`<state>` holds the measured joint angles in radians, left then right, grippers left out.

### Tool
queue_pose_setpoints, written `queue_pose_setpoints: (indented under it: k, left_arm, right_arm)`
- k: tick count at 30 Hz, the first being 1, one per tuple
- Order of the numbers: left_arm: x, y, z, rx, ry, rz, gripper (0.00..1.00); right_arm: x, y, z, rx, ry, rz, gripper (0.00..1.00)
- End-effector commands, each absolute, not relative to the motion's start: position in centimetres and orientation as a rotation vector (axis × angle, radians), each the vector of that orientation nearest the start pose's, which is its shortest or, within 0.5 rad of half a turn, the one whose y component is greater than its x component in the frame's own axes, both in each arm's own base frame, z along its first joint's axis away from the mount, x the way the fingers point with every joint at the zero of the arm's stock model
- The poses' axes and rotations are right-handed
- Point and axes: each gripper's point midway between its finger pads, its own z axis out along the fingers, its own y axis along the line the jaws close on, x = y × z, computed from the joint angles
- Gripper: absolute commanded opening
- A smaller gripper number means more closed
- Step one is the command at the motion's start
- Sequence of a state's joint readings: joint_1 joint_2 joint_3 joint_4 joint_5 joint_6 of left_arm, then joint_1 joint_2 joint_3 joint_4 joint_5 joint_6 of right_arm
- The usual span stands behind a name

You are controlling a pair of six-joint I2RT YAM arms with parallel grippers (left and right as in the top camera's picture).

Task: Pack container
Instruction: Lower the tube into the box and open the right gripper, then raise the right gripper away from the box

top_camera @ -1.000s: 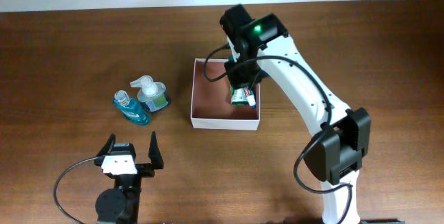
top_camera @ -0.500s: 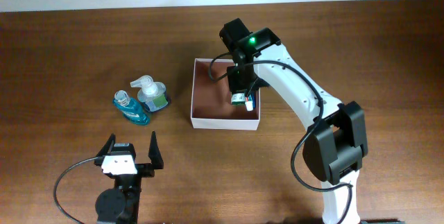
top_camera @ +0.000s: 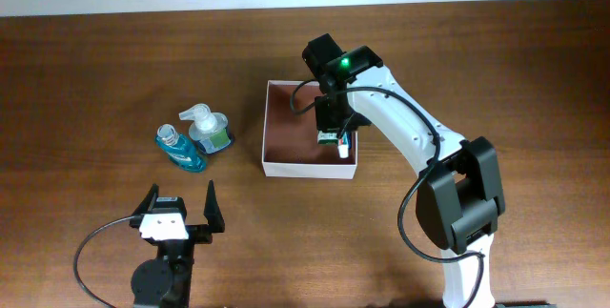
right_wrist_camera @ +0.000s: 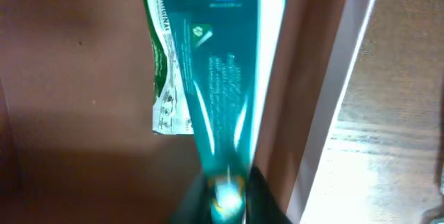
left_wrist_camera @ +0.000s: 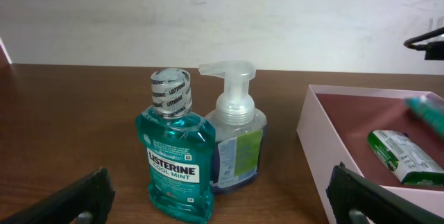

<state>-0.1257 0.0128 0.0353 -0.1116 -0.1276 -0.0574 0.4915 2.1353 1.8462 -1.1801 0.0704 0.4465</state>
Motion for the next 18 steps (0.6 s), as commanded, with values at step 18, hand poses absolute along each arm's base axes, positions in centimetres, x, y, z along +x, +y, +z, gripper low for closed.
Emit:
queue_pose_setpoints:
  k: [18]
  left_arm:
    - [24.4,-0.9,15.9,-0.039,1.658,-0.039,0.99]
  right_arm:
    - [40.2,12.5,22.0,-0.110,2.815,-0.381,0.39]
